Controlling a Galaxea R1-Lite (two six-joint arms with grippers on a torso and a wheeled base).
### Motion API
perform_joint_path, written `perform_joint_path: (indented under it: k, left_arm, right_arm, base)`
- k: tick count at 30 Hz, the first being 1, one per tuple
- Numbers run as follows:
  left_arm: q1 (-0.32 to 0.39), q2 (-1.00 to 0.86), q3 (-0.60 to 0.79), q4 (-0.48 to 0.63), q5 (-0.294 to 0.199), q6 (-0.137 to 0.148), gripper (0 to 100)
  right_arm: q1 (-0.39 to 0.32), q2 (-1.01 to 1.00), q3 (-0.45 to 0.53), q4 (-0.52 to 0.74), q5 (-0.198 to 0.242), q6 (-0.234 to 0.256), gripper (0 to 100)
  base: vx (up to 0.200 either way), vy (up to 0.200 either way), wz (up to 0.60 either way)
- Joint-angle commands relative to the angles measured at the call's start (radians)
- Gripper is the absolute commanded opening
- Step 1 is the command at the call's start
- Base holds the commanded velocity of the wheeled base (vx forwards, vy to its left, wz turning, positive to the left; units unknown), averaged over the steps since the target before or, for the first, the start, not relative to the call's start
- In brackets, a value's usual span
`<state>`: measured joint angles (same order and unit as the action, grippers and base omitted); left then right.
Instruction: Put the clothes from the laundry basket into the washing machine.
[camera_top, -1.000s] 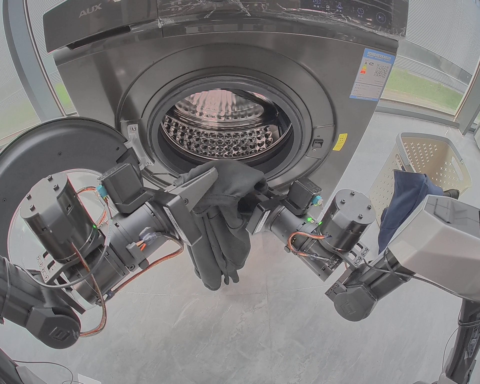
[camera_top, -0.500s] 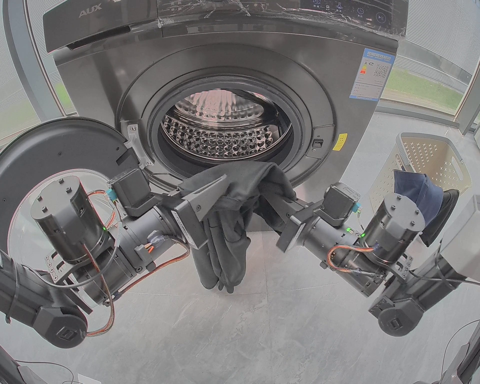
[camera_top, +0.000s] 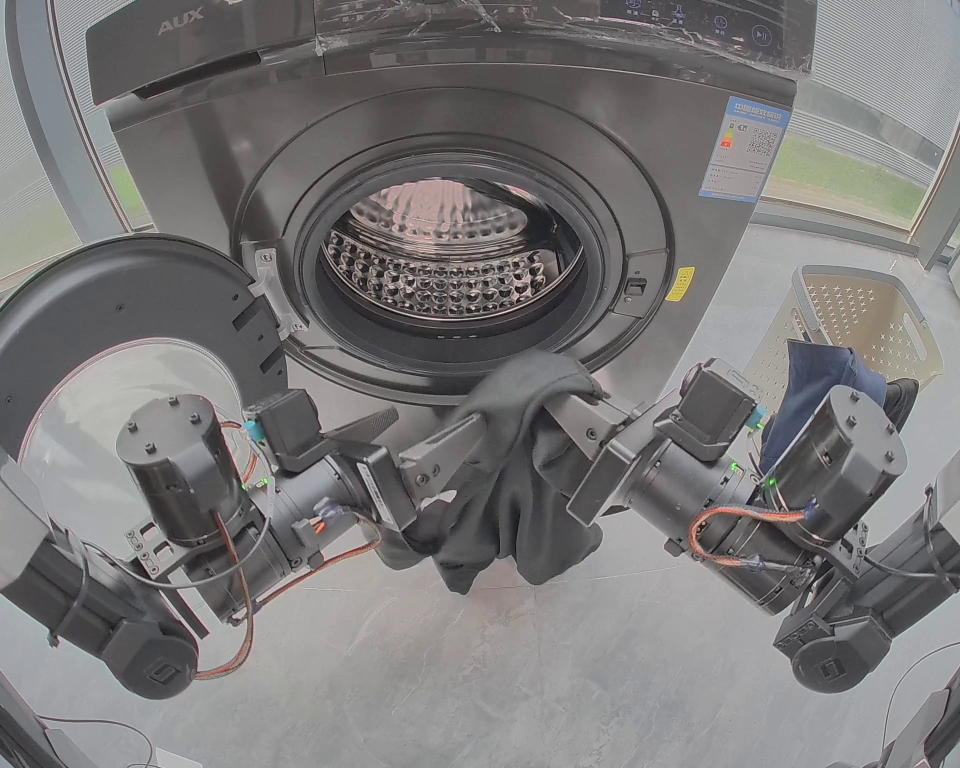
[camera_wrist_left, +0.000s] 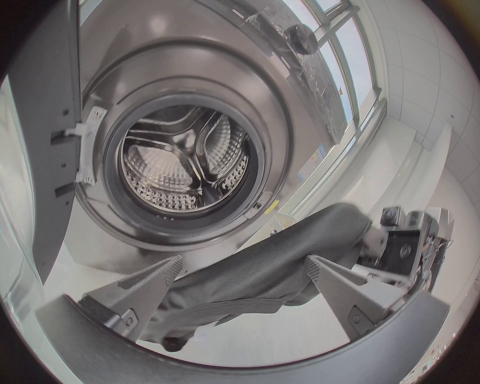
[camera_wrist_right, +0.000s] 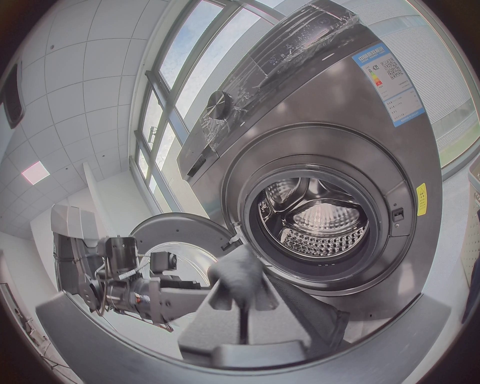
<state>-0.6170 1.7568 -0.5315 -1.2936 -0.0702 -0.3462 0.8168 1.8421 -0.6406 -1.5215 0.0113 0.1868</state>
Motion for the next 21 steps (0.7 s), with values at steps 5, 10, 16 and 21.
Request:
perform_joint_path:
  k: [5, 10, 16, 21]
  left_arm:
    - [0.014, 0.128, 0.091, -0.115, 0.001, 0.004, 100]
    - [0.016, 0.205, 0.137, -0.251, 0.003, 0.01, 100]
    - [0.006, 0.227, 0.182, -0.257, 0.001, 0.027, 100]
    - [0.011, 0.256, 0.169, -0.257, 0.003, 0.03, 100]
  right_arm:
    - [-0.007, 0.011, -0.057, 0.009, -0.01, 0.002, 0]
    - [-0.013, 0.028, -0.109, 0.035, -0.048, 0.002, 0]
    - [-0.015, 0.048, -0.18, 0.061, -0.073, 0.003, 0]
    - [-0.013, 0.046, -0.217, 0.092, -0.076, 0.011, 0]
  base:
    - [0.0, 0.0, 0.0]
    - [0.0, 0.0, 0.0]
    - [0.0, 0.0, 0.0]
    - [0.0, 0.0, 0.0]
